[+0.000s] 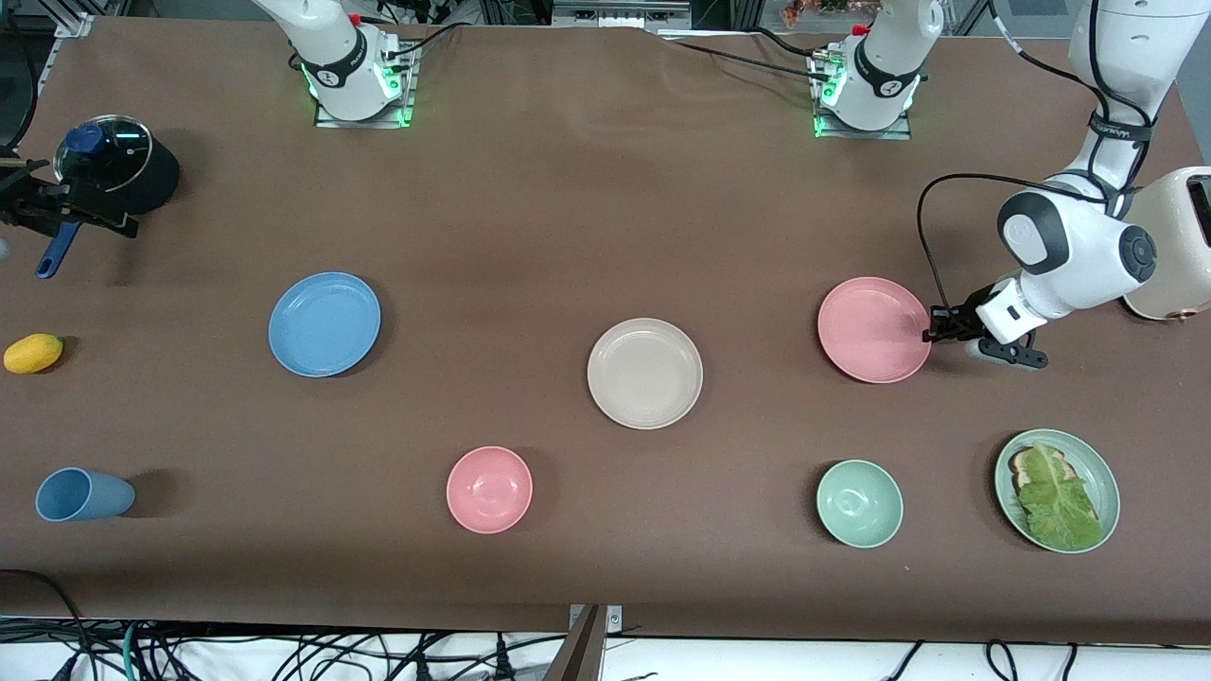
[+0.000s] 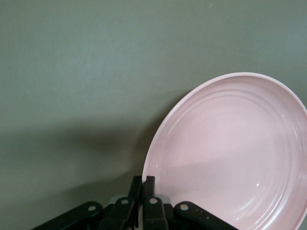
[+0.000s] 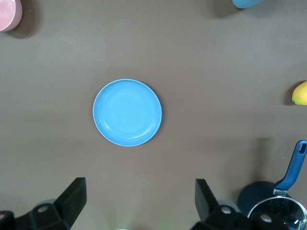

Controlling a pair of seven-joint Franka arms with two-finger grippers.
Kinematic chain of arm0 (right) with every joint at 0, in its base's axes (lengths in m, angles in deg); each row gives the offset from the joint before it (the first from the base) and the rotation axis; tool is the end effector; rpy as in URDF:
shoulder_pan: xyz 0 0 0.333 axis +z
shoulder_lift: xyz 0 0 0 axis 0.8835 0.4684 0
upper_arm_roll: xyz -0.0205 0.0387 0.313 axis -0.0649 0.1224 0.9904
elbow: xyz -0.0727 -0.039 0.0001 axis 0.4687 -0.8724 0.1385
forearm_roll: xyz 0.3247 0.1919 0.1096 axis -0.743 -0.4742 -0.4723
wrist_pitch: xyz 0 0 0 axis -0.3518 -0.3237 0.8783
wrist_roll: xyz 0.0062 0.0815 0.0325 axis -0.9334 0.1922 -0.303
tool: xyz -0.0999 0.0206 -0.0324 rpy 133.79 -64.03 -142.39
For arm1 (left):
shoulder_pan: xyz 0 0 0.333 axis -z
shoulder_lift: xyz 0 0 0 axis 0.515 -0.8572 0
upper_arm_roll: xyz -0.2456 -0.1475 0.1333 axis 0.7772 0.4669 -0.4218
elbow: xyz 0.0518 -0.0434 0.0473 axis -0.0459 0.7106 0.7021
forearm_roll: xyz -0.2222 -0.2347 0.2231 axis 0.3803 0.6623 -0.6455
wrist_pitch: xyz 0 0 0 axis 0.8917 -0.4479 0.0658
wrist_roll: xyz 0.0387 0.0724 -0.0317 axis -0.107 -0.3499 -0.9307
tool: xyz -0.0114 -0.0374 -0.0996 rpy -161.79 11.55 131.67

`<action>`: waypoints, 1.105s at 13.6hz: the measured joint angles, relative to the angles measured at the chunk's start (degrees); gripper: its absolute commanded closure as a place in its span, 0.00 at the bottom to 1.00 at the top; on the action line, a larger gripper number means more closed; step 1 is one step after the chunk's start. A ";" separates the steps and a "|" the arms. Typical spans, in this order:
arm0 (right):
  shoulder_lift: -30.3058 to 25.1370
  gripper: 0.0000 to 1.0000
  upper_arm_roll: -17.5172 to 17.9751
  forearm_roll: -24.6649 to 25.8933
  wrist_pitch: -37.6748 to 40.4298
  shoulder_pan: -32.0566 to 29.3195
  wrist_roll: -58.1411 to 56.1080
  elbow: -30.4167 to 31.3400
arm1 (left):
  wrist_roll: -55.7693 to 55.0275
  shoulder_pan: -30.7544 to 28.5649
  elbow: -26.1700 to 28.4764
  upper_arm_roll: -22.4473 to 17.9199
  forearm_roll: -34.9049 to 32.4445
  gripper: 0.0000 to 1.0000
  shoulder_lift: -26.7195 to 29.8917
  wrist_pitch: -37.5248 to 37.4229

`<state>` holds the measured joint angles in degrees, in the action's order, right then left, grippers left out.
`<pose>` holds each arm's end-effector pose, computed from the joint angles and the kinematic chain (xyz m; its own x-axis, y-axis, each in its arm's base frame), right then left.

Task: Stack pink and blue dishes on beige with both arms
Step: 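Lower the left gripper and pinch the pink plate's rim, then slide the pink plate with the left gripper onto the beige plate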

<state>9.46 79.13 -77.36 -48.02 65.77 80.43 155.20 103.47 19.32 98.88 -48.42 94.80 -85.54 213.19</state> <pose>0.5545 -0.0633 0.5794 0.9957 -0.0128 -0.0915 -0.0152 -0.9995 -0.0260 0.5302 0.0886 0.2025 0.9909 -0.1328 0.0198 -0.1334 -0.9567 0.2586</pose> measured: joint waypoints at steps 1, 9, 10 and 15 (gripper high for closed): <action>0.00 0.00 0.00 0.00 0.02 0.00 0.00 0.00 | -0.04 0.10 -1.11 0.21 0.00 1.00 0.31 -1.65; 0.01 0.00 -0.01 0.00 0.10 0.00 0.00 0.00 | -15.46 10.15 -4.64 0.87 0.05 1.00 2.05 -4.25; 0.01 0.00 -0.01 0.00 0.10 0.00 0.00 0.00 | -18.60 11.99 -5.24 0.89 0.05 1.00 2.10 -4.25; 0.01 0.00 -0.02 0.00 0.11 0.00 0.00 0.00 | -34.55 20.92 -8.75 0.98 0.05 1.00 2.16 -4.25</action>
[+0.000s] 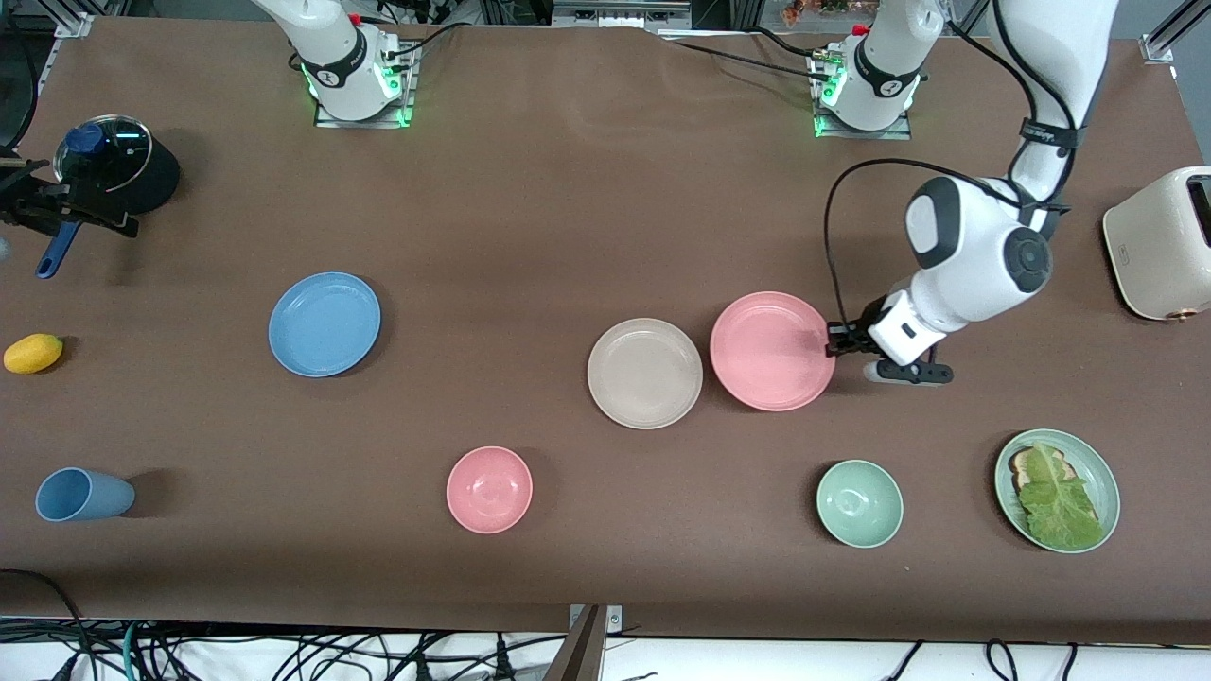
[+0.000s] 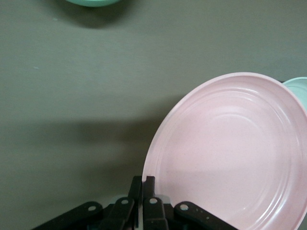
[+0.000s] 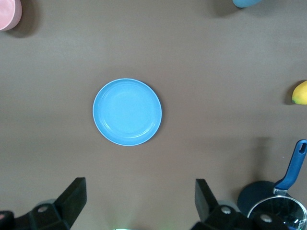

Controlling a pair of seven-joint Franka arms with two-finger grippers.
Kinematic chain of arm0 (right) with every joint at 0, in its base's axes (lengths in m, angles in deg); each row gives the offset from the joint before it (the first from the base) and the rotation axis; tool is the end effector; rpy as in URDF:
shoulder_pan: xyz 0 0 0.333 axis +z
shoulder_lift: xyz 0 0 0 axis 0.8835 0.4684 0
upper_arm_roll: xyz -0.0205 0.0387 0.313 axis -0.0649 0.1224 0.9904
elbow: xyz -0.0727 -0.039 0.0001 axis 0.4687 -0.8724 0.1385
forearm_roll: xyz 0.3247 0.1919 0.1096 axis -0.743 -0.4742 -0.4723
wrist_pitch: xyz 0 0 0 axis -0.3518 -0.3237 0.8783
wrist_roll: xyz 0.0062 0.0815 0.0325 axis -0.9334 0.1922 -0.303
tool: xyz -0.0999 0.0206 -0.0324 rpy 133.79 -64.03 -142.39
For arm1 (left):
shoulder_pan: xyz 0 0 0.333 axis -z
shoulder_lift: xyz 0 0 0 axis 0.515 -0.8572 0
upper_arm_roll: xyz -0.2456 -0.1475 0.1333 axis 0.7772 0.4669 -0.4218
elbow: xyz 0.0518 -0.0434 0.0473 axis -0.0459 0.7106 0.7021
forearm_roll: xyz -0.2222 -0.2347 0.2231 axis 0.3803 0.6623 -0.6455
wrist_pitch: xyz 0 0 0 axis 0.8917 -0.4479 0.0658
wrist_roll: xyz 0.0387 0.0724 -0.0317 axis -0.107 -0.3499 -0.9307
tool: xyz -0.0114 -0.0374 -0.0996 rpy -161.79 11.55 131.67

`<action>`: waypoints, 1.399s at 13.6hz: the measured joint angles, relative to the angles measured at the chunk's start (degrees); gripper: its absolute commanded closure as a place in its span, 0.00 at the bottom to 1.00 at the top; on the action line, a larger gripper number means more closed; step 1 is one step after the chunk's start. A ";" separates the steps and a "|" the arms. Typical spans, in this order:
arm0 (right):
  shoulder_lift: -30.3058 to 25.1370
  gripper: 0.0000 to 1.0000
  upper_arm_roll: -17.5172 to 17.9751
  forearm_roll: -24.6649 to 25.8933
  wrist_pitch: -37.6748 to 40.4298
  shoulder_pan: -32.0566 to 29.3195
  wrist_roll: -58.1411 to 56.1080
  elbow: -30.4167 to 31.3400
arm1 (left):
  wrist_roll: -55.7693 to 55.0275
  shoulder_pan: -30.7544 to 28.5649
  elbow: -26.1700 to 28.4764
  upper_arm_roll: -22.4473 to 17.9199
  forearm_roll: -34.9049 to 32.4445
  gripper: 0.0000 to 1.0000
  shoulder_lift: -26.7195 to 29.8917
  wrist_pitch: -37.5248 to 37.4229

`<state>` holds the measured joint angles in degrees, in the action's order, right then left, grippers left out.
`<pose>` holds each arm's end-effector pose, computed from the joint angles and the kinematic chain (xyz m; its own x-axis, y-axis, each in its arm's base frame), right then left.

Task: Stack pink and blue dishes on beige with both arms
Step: 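Slide the pink plate with the left gripper onto the beige plate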

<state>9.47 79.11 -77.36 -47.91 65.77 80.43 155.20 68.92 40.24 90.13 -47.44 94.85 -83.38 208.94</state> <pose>0.5543 -0.0635 0.5791 0.9955 -0.0131 -0.0936 -0.0156 -0.9995 -0.0261 0.5749 -0.1296 0.2766 0.9985 0.0508 -0.0202 0.0544 -0.9572 0.2842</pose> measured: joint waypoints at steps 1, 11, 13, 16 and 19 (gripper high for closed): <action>0.00 0.00 0.00 0.00 0.00 0.00 0.00 0.00 | -3.35 1.99 -0.46 0.01 0.00 1.00 -0.05 0.00; 0.02 0.00 -0.10 0.00 0.02 0.00 0.00 0.00 | -30.52 15.30 -8.14 -0.08 -6.67 1.00 -7.22 1.41; 0.02 0.00 -0.10 0.00 0.02 0.00 0.00 0.00 | -33.90 17.04 -9.39 -0.10 -7.59 1.00 -9.60 3.38; 0.03 0.00 -0.11 0.00 0.03 0.00 0.00 0.00 | -35.21 18.46 -10.07 -0.22 -7.60 1.00 -12.78 6.39; 0.03 0.00 -0.12 0.00 0.03 0.00 0.00 0.00 | -35.24 18.58 -10.97 -0.49 -7.60 1.00 -13.97 6.98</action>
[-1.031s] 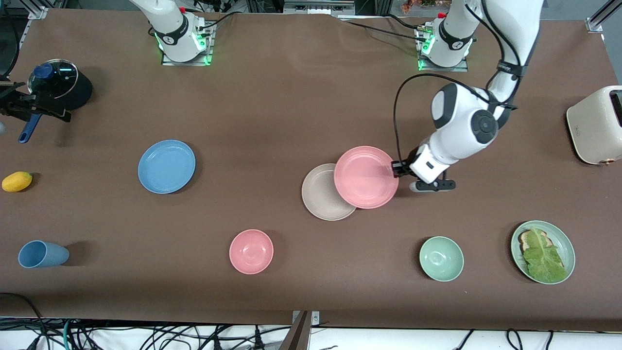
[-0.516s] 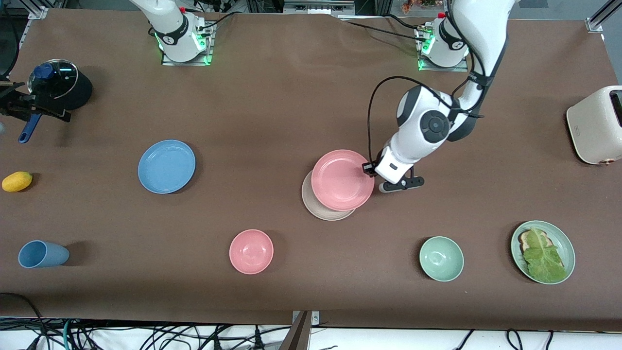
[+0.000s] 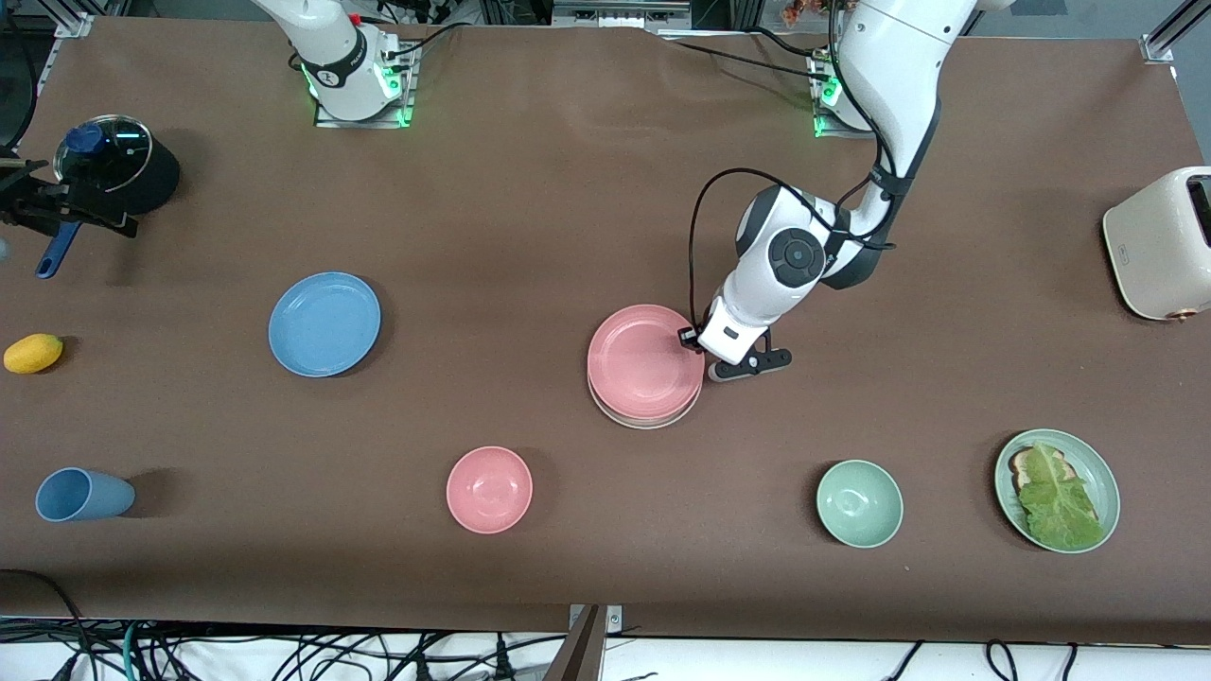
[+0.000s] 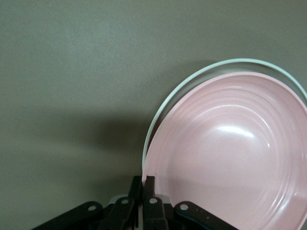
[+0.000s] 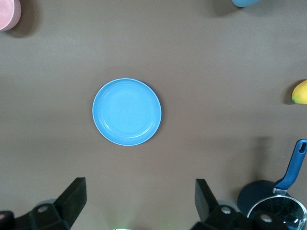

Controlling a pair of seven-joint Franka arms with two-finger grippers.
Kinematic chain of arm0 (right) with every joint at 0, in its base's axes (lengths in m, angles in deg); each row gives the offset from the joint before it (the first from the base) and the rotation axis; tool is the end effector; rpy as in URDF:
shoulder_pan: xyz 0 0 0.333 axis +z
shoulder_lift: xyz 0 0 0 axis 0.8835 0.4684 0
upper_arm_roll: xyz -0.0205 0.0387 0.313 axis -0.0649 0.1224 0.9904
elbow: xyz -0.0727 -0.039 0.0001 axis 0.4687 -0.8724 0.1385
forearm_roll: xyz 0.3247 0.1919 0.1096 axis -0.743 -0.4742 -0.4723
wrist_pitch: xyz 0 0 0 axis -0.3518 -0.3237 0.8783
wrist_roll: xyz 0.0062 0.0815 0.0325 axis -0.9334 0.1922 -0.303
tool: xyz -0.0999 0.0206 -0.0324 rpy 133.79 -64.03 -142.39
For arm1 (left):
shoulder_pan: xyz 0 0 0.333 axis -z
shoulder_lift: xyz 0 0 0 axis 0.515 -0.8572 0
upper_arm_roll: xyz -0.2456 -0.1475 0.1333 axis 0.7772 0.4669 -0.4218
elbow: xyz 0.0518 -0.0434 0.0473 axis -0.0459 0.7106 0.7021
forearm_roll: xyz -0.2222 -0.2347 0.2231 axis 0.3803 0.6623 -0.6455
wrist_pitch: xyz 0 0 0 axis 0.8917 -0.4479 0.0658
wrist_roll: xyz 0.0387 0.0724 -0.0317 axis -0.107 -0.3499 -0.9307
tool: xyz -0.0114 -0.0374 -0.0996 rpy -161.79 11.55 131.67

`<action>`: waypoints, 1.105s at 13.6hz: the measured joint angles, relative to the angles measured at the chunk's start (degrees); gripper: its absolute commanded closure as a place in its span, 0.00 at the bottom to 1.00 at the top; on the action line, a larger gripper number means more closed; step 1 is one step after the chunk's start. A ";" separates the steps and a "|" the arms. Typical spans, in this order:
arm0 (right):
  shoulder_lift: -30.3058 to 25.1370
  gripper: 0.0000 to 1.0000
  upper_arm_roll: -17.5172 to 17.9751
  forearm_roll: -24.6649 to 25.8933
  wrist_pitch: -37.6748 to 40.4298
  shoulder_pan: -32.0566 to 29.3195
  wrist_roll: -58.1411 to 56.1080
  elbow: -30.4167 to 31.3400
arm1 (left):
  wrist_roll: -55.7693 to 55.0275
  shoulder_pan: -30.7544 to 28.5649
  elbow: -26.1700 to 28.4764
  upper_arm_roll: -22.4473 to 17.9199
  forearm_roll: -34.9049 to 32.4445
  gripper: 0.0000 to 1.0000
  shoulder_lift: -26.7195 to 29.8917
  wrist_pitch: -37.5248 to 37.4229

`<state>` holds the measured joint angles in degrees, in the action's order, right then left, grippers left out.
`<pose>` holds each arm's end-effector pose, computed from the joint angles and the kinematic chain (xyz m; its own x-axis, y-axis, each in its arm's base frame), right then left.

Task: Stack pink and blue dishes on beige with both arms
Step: 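Slide the pink plate with the left gripper onto the beige plate, then release the pink plate while the right gripper reaches the blue plate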

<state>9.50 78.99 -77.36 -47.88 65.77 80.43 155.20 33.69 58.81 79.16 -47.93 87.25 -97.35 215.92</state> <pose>0.5542 -0.0646 0.5788 0.9954 -0.0152 -0.0947 -0.0177 -0.9995 -0.0261 0.5570 -0.3243 0.2150 0.9625 0.2651 -0.0571 0.2712 -0.9420 0.1978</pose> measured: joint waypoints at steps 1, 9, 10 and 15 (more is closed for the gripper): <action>0.00 0.00 0.00 0.00 0.00 0.00 0.00 0.00 | 0.00 0.00 -0.28 -0.10 0.00 0.93 -0.09 0.00; 1.76 0.00 -0.24 0.00 1.59 -0.10 0.01 0.15 | 0.00 -0.03 -1.74 -0.57 -0.03 0.34 -0.23 0.00; 2.98 0.00 -0.31 0.00 1.71 -0.19 0.02 0.41 | 0.01 -0.06 -1.88 -0.64 -0.03 0.29 -0.23 0.00; 11.84 0.00 -0.63 -3.49 -5.40 -3.58 -0.02 4.37 | 1.43 -0.19 -6.62 -3.16 -2.56 0.16 0.34 -9.27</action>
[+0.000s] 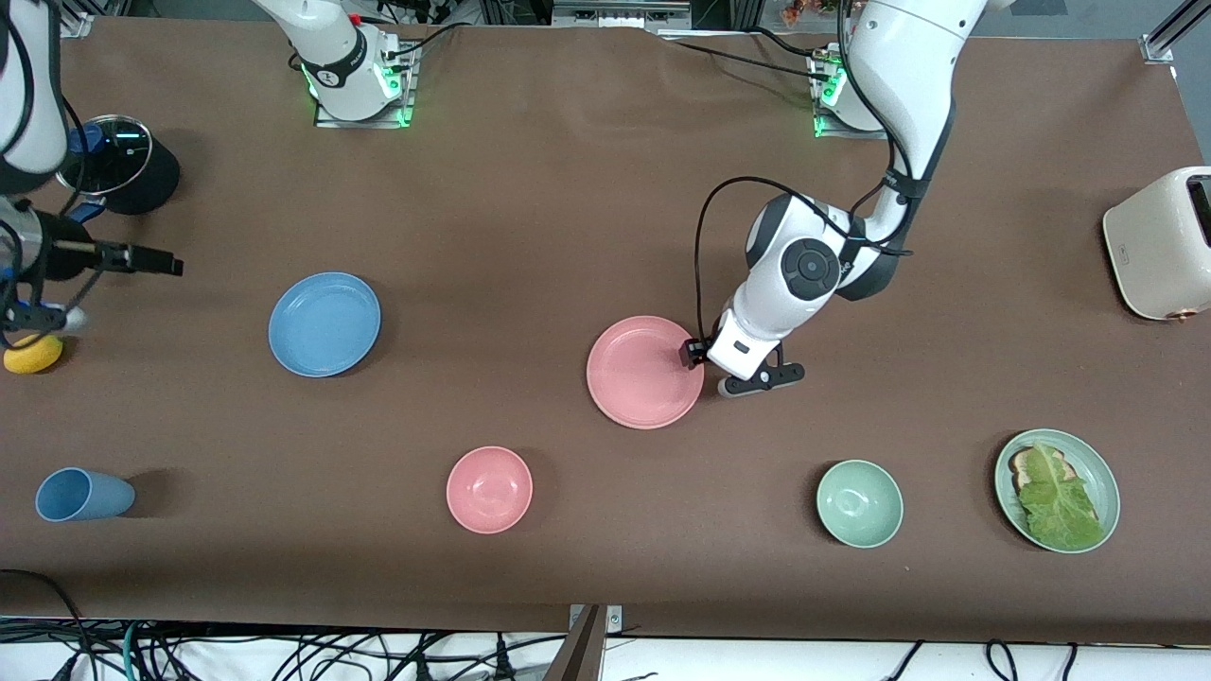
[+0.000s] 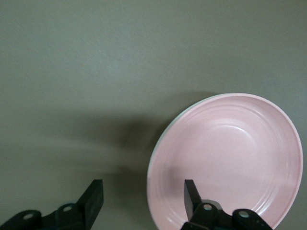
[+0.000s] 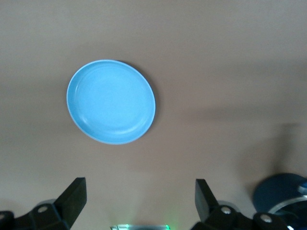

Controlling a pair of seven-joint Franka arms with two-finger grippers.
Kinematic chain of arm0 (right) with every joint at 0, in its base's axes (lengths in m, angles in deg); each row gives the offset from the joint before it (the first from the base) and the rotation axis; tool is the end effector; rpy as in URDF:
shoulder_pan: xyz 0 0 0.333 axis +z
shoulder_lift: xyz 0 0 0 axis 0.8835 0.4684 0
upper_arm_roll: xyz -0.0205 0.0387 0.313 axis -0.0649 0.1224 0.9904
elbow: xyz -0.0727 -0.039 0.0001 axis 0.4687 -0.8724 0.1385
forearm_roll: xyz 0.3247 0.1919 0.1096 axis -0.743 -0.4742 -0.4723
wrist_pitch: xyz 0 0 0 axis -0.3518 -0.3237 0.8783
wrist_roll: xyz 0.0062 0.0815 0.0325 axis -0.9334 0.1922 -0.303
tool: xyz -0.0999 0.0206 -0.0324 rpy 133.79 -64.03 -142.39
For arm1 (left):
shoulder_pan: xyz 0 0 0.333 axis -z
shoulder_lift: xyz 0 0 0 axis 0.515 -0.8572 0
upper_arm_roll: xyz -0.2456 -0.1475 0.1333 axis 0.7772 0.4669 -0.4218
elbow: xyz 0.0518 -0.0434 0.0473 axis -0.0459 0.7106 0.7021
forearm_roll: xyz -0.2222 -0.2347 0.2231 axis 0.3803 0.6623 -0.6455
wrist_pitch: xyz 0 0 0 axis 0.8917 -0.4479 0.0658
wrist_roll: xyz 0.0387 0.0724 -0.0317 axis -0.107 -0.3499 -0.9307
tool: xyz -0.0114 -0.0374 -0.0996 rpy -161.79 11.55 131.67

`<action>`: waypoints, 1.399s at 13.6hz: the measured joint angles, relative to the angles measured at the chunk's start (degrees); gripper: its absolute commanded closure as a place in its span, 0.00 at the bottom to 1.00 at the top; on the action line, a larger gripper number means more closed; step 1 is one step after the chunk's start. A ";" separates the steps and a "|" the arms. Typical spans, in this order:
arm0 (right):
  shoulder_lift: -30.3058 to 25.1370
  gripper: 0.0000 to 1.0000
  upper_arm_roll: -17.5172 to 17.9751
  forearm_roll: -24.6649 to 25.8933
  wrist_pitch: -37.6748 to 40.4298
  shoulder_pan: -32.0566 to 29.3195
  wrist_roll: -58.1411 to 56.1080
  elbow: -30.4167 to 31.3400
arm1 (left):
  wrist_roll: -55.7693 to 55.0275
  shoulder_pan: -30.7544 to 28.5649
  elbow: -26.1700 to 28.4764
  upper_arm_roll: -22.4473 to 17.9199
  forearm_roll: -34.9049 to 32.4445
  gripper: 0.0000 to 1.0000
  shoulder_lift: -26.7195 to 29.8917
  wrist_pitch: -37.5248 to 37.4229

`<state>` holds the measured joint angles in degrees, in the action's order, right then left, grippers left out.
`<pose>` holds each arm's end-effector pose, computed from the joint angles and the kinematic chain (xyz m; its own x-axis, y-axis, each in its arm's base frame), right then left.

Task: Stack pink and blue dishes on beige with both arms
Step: 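Release the pink plate while the right gripper reaches the blue plate, then grip the blue plate's rim with the right gripper while the left retracts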

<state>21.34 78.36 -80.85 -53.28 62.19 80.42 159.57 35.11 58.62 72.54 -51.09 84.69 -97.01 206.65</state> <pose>0.5864 -0.1003 0.4325 0.9572 -0.0960 -0.2729 -0.1166 -0.9913 -0.0603 0.5912 -0.3081 0.2520 0.9705 0.2343 -0.0571 0.2405 -0.9585 0.1531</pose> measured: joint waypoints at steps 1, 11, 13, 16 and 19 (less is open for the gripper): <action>1.49 0.00 -0.02 -0.93 -2.78 -0.70 -0.10 1.43 | 0.96 -0.14 -1.57 -0.88 -1.08 0.14 0.43 -3.39; 5.72 0.01 0.10 -9.27 -37.71 -1.06 -5.95 26.82 | 30.37 -8.47 -5.10 -7.36 -2.09 0.05 2.61 -13.39; 7.10 0.07 0.09 -15.29 -38.29 -1.06 -10.80 26.98 | 36.85 -9.13 -5.13 -9.96 -2.09 0.04 3.10 -13.83; 9.20 0.22 0.01 -21.25 -39.02 -1.54 -16.66 26.84 | 43.94 -11.19 -5.14 -12.34 -2.09 0.02 3.76 -14.65; 10.61 0.61 0.00 -22.03 -39.26 -1.92 -17.42 26.14 | 49.57 -13.91 -5.18 -13.92 -2.09 0.02 3.96 -15.17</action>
<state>31.95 78.36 -102.88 -92.54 60.27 62.99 185.70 84.68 44.71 67.36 -65.01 82.60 -93.05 191.49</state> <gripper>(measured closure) 0.282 0.013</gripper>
